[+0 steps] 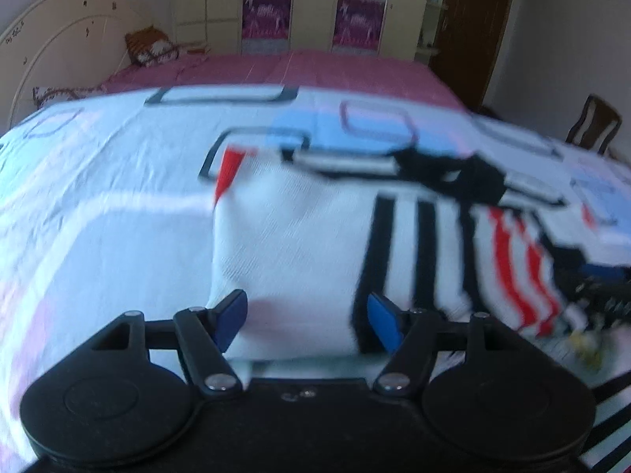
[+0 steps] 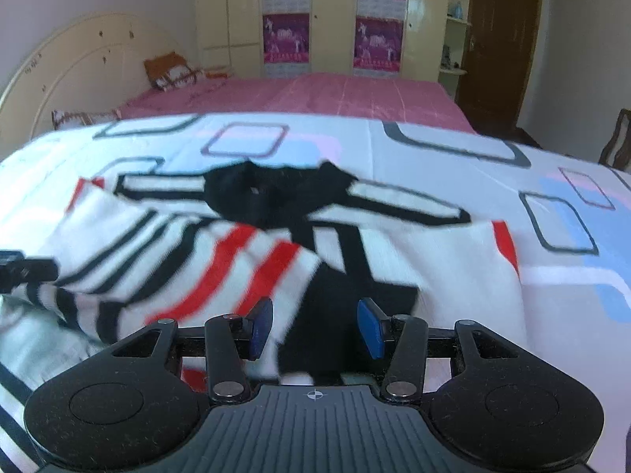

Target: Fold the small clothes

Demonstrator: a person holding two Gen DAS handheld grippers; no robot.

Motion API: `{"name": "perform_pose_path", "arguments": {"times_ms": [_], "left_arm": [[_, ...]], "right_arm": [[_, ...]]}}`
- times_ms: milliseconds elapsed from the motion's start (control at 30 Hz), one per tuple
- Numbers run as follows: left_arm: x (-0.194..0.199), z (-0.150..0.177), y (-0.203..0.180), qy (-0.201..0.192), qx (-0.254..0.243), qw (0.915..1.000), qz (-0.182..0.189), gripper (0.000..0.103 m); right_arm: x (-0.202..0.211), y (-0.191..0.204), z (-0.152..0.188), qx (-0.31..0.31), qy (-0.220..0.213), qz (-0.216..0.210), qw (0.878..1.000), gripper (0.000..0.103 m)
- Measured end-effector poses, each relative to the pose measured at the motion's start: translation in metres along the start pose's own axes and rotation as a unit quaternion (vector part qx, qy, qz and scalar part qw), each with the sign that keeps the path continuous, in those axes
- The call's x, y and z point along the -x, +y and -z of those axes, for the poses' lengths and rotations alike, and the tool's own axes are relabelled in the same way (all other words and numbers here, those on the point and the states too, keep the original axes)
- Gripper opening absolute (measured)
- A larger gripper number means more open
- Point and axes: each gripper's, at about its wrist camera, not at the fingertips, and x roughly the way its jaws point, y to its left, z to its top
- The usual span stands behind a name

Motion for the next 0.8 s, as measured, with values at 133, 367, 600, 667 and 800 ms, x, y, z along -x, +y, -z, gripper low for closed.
{"name": "perform_pose_path", "arguments": {"times_ms": [133,367,600,667,800], "left_arm": [[-0.006,0.004,0.002,-0.003,-0.015,0.9998,-0.011,0.068],[-0.009,0.006,-0.002,-0.003,-0.022,0.9994,-0.025,0.07],[-0.012,0.004,-0.007,0.003,-0.023,0.9989,-0.041,0.071],[-0.012,0.003,-0.01,0.006,-0.024,0.9985,-0.048,0.071],[-0.013,0.001,-0.016,0.015,-0.026,0.9972,-0.068,0.073]], "right_arm": [[-0.003,-0.013,0.008,-0.008,0.009,0.007,1.0,0.049],[-0.004,-0.023,0.013,-0.006,0.019,0.007,1.0,0.049],[-0.006,-0.023,0.013,0.002,0.022,0.001,1.0,0.049],[-0.006,-0.026,0.013,0.004,0.021,-0.006,1.0,0.049],[-0.006,-0.028,0.014,0.011,0.018,-0.015,1.0,0.049]]}}
